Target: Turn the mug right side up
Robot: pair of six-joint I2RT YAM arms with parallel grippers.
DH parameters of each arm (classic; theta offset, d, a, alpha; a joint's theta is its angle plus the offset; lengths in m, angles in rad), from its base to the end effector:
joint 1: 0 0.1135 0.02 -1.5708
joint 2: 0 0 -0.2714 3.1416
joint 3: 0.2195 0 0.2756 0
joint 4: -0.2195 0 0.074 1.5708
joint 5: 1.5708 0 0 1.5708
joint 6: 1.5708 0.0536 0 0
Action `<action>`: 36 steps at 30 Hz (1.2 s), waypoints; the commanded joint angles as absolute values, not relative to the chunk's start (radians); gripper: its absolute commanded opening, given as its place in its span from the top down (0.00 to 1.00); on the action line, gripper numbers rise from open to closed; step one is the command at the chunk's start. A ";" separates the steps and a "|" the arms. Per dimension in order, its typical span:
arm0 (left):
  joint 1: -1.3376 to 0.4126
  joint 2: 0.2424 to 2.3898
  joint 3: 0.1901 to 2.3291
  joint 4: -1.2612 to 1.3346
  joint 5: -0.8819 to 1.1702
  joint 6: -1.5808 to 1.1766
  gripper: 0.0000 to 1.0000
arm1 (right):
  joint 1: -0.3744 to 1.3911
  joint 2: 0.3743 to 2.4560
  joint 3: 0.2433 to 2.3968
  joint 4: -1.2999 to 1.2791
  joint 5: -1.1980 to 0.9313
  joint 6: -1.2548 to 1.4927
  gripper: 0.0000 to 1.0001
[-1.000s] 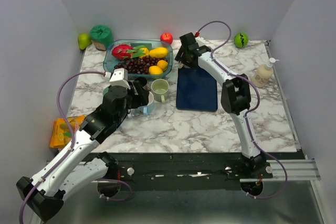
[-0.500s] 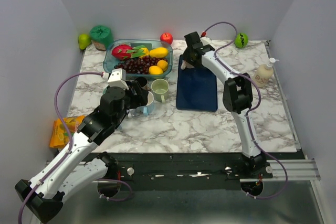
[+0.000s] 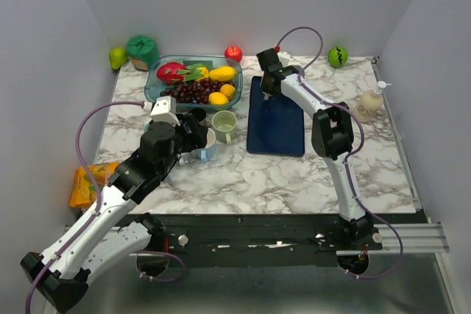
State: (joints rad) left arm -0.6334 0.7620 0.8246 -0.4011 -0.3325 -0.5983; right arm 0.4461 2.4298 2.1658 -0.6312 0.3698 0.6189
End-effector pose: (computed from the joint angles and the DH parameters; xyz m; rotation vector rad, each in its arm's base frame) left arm 0.1764 -0.1078 0.3362 -0.1934 1.9143 -0.5198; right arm 0.5301 0.2321 0.1818 0.3613 2.3585 0.0409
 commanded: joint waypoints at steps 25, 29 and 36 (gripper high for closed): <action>-0.632 0.753 0.787 -0.364 -0.318 -0.621 0.16 | 0.535 2.005 1.505 -0.532 0.278 0.394 0.82; -0.632 0.753 0.787 -0.362 -0.316 -0.621 0.16 | 0.537 2.003 1.499 -0.526 0.273 0.373 0.59; -0.630 0.753 0.787 -0.360 -0.314 -0.617 0.16 | 0.537 2.035 1.577 -0.548 0.284 0.331 0.45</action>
State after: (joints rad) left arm -0.6334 0.7639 0.7998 -0.3893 -0.3260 -0.6147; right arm 0.5339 2.0163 1.5196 -0.5335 0.2897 0.3668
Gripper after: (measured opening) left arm 0.842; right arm 0.532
